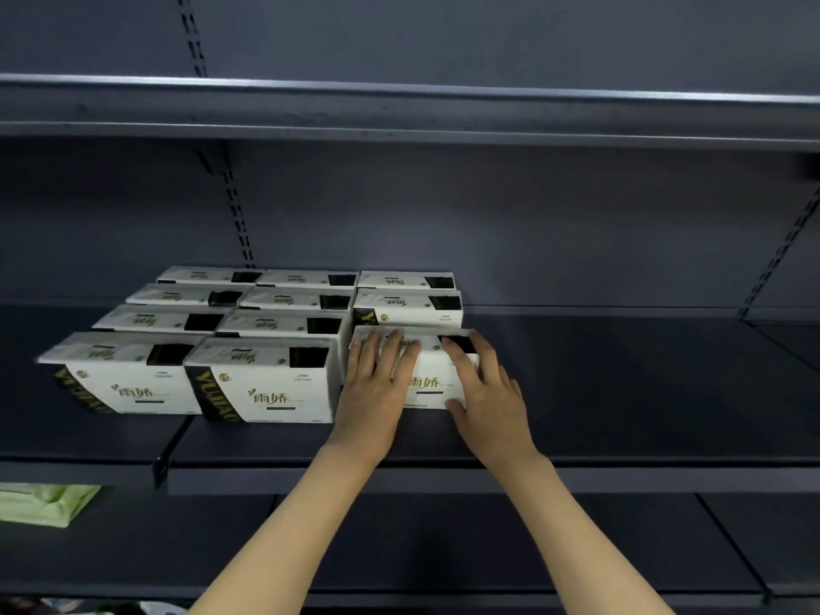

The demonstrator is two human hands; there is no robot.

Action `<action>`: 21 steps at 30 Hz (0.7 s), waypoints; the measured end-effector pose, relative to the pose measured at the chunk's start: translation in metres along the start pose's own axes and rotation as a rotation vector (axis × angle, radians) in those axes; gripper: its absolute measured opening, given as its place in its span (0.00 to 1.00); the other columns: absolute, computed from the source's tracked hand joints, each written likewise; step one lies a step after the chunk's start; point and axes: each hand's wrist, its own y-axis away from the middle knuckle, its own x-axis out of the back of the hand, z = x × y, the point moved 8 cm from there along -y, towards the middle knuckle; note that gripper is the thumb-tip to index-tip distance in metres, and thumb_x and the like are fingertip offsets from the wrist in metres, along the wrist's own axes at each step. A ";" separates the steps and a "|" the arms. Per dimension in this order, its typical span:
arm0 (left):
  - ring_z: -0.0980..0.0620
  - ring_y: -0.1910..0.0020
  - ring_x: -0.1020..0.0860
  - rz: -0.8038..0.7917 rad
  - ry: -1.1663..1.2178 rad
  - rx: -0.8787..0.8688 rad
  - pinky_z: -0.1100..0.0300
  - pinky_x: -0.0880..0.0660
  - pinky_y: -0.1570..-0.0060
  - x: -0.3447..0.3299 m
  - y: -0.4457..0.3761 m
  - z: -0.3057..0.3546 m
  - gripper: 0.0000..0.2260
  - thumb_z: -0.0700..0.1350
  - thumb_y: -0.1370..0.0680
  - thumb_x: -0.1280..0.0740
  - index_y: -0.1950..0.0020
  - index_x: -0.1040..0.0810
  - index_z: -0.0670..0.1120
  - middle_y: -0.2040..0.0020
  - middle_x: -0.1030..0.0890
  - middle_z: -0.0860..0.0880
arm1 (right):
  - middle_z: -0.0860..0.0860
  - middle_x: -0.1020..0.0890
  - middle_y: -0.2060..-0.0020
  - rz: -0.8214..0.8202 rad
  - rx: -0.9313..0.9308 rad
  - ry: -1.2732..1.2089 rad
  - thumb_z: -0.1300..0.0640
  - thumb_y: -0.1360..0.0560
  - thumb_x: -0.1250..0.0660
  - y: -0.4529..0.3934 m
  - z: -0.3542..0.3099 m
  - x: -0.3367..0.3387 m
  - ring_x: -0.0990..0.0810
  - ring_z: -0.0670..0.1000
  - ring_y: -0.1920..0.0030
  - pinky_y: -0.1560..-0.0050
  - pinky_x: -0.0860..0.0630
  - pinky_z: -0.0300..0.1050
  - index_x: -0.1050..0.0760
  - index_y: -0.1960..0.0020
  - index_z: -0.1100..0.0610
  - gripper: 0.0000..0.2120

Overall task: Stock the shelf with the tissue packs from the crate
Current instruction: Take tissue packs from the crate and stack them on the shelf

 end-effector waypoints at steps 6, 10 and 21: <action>0.36 0.36 0.28 0.021 0.021 0.023 0.38 0.36 0.35 -0.004 -0.014 -0.010 0.28 0.32 0.36 0.38 0.35 0.31 0.42 0.37 0.25 0.39 | 0.56 0.35 0.30 0.000 -0.008 0.027 0.61 0.38 0.23 -0.017 -0.001 -0.009 0.23 0.57 0.47 0.50 0.25 0.55 0.40 0.28 0.47 0.43; 0.36 0.37 0.27 0.024 0.008 0.030 0.39 0.38 0.35 -0.009 -0.022 -0.016 0.29 0.33 0.37 0.39 0.35 0.32 0.42 0.38 0.25 0.39 | 0.56 0.33 0.31 0.004 -0.028 0.040 0.61 0.39 0.22 -0.027 0.000 -0.015 0.22 0.57 0.48 0.51 0.24 0.54 0.37 0.29 0.48 0.43; 0.37 0.34 0.31 0.019 0.053 0.055 0.40 0.40 0.32 -0.012 -0.027 -0.021 0.32 0.31 0.37 0.34 0.33 0.34 0.44 0.35 0.27 0.41 | 0.54 0.39 0.28 -0.014 -0.051 0.029 0.64 0.36 0.26 -0.032 0.001 -0.025 0.24 0.56 0.45 0.47 0.26 0.54 0.43 0.28 0.45 0.44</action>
